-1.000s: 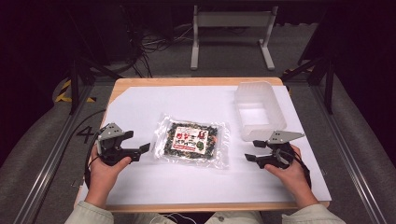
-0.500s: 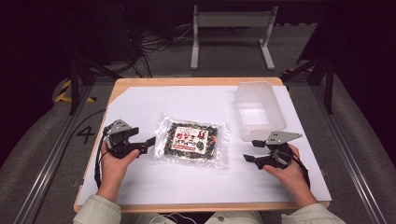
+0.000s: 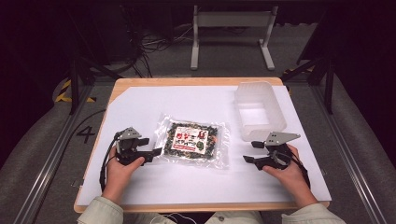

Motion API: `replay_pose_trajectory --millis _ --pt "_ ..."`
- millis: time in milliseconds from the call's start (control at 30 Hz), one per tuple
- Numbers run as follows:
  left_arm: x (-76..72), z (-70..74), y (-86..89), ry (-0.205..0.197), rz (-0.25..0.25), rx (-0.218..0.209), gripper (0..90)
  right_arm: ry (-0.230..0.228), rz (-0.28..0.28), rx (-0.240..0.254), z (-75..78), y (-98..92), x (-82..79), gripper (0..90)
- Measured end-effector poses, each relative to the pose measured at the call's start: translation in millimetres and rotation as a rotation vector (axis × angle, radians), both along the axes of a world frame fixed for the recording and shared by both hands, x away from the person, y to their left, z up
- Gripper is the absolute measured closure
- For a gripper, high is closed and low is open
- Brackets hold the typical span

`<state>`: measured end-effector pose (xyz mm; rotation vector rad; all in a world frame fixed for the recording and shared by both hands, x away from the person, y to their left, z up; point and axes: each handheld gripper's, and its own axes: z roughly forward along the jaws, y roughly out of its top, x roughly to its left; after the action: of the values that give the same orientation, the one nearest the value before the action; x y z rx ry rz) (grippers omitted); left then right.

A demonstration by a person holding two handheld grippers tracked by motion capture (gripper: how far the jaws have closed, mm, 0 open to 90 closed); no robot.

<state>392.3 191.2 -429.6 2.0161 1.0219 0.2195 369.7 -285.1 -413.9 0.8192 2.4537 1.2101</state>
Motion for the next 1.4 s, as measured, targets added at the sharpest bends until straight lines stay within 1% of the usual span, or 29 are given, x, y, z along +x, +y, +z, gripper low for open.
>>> replay_pose_trajectory --millis 33,67,100,200,233,267,367,433,533,600,733,800,967,1067,1167,1200,1233,1267,1300,1333,1367,1400 --pt "1.3 -2.9 -0.8 0.026 0.007 0.017 26.3 0.001 0.004 -0.007 -0.5 1.0 0.0 32.1" --pt "2.3 -4.6 -1.1 0.038 0.001 0.022 25.8 0.001 0.004 -0.01 -0.8 1.4 0.1 32.1" --pt "2.3 -4.6 -1.1 0.038 0.001 0.022 25.5 0.001 0.004 -0.01 -0.8 1.4 0.1 32.1" --pt "4.0 -8.3 -3.0 0.07 0.002 0.039 25.3 0.001 0.007 -0.019 -1.6 2.9 -0.1 32.0" --pt "4.8 -9.7 -4.0 0.088 -0.007 0.044 24.8 0.0 0.009 -0.022 -1.9 3.3 -0.2 31.9" --pt "5.6 -10.2 -4.1 0.093 -0.018 0.051 24.9 0.001 0.011 -0.025 -2.3 3.8 -0.3 31.8" --pt "6.8 -12.8 -7.5 0.131 -0.043 0.056 24.9 0.003 0.013 -0.028 -2.8 4.6 -0.3 31.7" --pt "6.8 -13.8 -9.5 0.134 -0.049 0.065 26.0 0.003 0.017 -0.03 -3.2 5.1 -0.1 31.5" --pt "7.3 -14.0 -11.0 0.124 -0.057 0.078 26.4 0.006 0.021 -0.033 -4.0 5.7 0.1 31.5" --pt "7.3 -14.7 -12.2 0.136 -0.058 0.077 27.3 0.007 0.023 -0.035 -4.4 6.1 0.2 31.4" --pt "7.1 -14.6 -13.3 0.129 -0.063 0.08 33.5 0.008 0.028 -0.031 -4.6 6.5 0.2 30.8" --pt "6.1 -14.2 -14.1 0.133 -0.06 0.084 35.1 0.008 0.032 -0.029 -4.8 6.6 0.2 30.5" --pt "5.1 -14.1 -14.2 0.135 -0.057 0.084 44.2 0.011 0.036 -0.03 -5.6 7.7 0.4 30.5" --pt "4.2 -14.2 -14.5 0.138 -0.047 0.079 48.3 0.01 0.038 -0.029 -5.5 8.2 0.4 30.3" --pt "3.7 -15.0 -13.3 0.146 -0.031 0.06 53.4 0.008 0.039 -0.029 -5.4 8.4 0.3 30.3" --pt "3.3 -15.9 -12.6 0.148 -0.024 0.047 55.2 0.008 0.039 -0.029 -5.4 8.3 0.3 30.3" --pt "2.8 -17.2 -11.5 0.152 -0.014 0.028 60.1 0.008 0.039 -0.029 -5.4 8.3 0.2 30.3" --pt "2.7 -18.1 -10.8 0.162 -0.003 0.007 63.0 0.007 0.039 -0.029 -5.3 8.4 0.2 30.3" --pt "2.8 -17.9 -11.0 0.172 -0.003 -0.001 63.0 0.007 0.039 -0.029 -5.3 8.4 0.2 30.3" --pt "2.1 -16.5 -13.1 0.169 -0.012 0.018 67.1 0.007 0.04 -0.029 -5.3 8.5 0.1 30.3" --pt "0.7 -16.0 -15.9 0.164 -0.003 0.028 70.3 0.006 0.042 -0.029 -5.3 8.8 0.2 30.2" --pt "-0.8 -14.2 -18.9 0.15 0.002 0.058 71.5 0.006 0.043 -0.03 -5.4 9.0 0.2 30.2"
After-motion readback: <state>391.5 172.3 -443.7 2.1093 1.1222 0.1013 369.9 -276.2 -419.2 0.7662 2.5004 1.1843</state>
